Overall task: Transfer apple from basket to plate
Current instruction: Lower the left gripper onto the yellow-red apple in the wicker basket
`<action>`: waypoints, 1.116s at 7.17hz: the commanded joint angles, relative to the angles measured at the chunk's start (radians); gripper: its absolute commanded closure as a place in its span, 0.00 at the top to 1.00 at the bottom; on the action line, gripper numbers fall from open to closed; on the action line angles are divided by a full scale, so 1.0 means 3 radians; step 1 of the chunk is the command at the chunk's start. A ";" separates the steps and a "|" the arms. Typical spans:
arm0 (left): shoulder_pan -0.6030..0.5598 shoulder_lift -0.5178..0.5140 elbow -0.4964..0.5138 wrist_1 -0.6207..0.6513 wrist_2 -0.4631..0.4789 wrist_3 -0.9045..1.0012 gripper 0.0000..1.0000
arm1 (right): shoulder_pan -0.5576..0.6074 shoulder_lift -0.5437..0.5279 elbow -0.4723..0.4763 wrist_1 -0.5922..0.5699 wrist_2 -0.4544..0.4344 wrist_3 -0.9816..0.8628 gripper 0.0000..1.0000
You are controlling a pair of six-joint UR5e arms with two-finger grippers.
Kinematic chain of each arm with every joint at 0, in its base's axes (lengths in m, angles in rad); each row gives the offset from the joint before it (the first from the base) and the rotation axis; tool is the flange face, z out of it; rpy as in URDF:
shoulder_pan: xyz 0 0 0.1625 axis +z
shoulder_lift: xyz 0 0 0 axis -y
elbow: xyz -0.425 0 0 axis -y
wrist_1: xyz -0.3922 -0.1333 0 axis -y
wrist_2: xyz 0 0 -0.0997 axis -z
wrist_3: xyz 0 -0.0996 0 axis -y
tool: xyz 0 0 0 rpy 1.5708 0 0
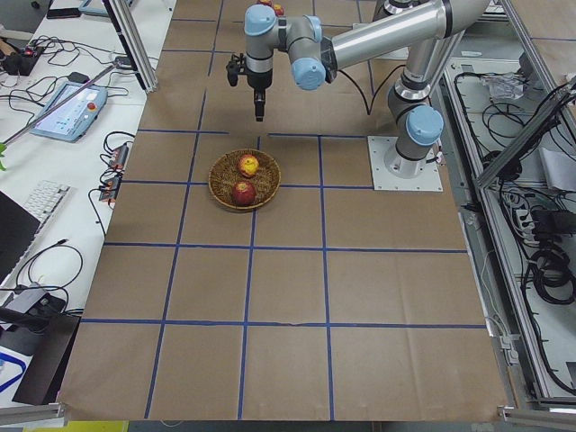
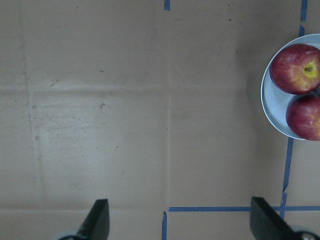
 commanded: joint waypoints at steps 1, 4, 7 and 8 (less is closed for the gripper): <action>0.0276 -0.0204 -0.0091 0.0228 -0.0032 0.0051 0.99 | 0.0000 0.0000 0.0000 0.0000 0.0000 0.0000 1.00; 0.0404 -0.0649 -0.0025 0.0781 -0.0042 0.0297 0.99 | 0.0000 0.0000 0.0000 0.0005 0.0000 0.0000 1.00; 0.0409 -0.0910 -0.0025 0.1031 -0.0047 0.0287 0.99 | 0.0000 0.0000 0.0000 0.0000 0.0000 0.0000 1.00; 0.0404 -0.0931 -0.0030 0.1032 -0.0052 0.0287 0.99 | 0.0000 0.0000 0.0000 0.0000 0.0000 0.0000 1.00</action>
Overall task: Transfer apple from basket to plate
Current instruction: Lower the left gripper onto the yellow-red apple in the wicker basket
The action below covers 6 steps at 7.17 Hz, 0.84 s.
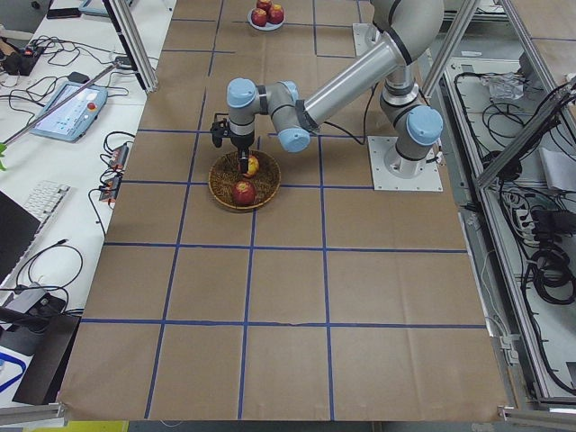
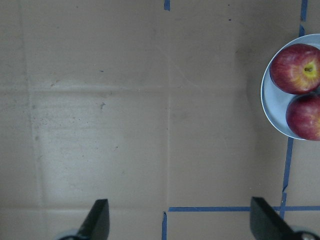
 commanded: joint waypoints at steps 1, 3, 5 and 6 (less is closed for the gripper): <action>-0.0003 -0.0066 -0.0023 0.0031 -0.0004 -0.0006 0.99 | 0.0000 0.0000 0.0000 0.0000 0.0000 0.0000 1.00; -0.0003 -0.0122 -0.0048 0.0031 -0.0116 -0.0036 0.99 | 0.0000 0.0000 0.0000 0.0000 0.0000 0.0000 1.00; -0.0003 -0.0138 -0.0064 0.0036 -0.0122 -0.0026 0.98 | 0.0000 0.0000 0.0000 0.0000 0.0000 0.0000 1.00; -0.0003 -0.0138 -0.0069 0.0031 -0.0117 -0.0021 0.96 | 0.0000 0.0000 0.0000 0.0000 0.0000 0.0000 1.00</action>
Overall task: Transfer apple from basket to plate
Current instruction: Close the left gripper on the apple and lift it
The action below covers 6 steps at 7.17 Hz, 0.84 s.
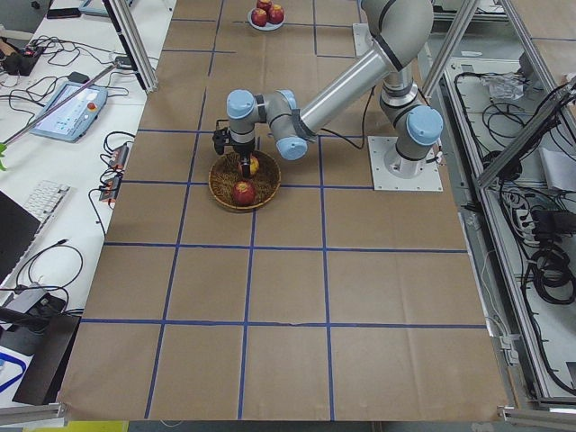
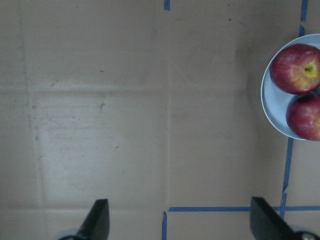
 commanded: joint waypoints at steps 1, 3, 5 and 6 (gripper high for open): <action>0.0000 -0.0006 -0.0007 -0.0002 -0.0001 0.0016 0.92 | 0.0000 0.0000 0.0000 0.0000 0.0000 0.0000 1.00; 0.0000 -0.0001 -0.0007 -0.0002 0.0014 0.0037 0.75 | 0.0000 0.0000 0.0000 0.0000 0.0000 0.0000 1.00; 0.0000 0.0029 0.0003 -0.0002 0.0004 0.0047 0.60 | 0.0000 0.0000 0.0000 0.0000 0.0000 0.0000 1.00; -0.0010 0.0065 0.0008 -0.0012 0.0020 0.0042 0.54 | 0.0000 0.0000 0.0000 0.0000 0.0000 0.0000 1.00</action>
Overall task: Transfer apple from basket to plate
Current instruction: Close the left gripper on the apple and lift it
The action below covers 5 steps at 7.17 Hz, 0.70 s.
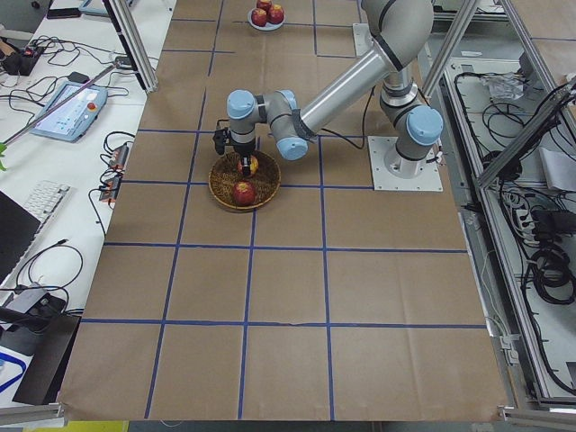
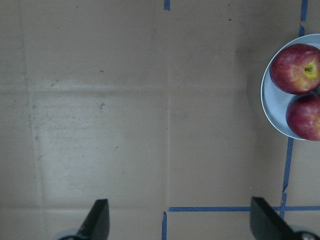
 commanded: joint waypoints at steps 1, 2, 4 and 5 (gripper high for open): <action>-0.0047 0.0056 0.0053 -0.0043 0.0008 -0.0027 0.54 | 0.0000 0.0000 0.0000 0.0000 0.0000 0.0000 1.00; -0.0108 0.0097 0.0064 -0.0048 0.0008 -0.0098 0.54 | 0.0000 0.0000 0.0000 0.0000 0.0000 0.0000 1.00; -0.0485 0.0235 0.0104 -0.0054 0.0018 -0.0460 0.55 | 0.0000 0.0000 0.0000 0.0000 0.0000 0.0000 1.00; -0.0786 0.0235 0.0180 -0.0054 0.0029 -0.0801 0.56 | 0.0000 0.0000 0.0000 0.0000 0.0000 0.0000 1.00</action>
